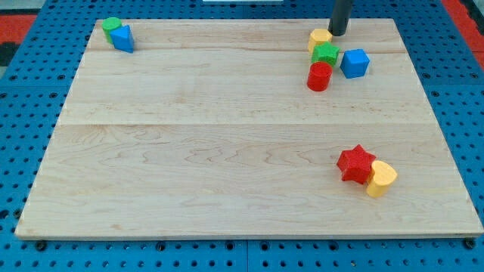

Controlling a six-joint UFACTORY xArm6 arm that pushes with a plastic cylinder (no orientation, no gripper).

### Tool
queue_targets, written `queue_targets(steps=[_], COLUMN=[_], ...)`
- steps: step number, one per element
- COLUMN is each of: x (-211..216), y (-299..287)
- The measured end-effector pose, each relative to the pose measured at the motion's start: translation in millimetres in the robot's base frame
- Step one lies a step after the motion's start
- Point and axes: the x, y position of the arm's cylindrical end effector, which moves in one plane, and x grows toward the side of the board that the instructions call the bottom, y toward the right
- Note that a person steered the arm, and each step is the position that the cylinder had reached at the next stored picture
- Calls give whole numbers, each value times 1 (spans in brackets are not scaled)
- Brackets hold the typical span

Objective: Move the blue cube above to the red star

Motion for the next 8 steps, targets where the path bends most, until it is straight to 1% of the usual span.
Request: queue_targets(steps=[1, 2, 3, 4, 5, 6, 7, 8], x=[13, 56, 74, 62, 80, 154, 173, 152], y=[-3, -3, 1, 27, 47, 24, 26, 6])
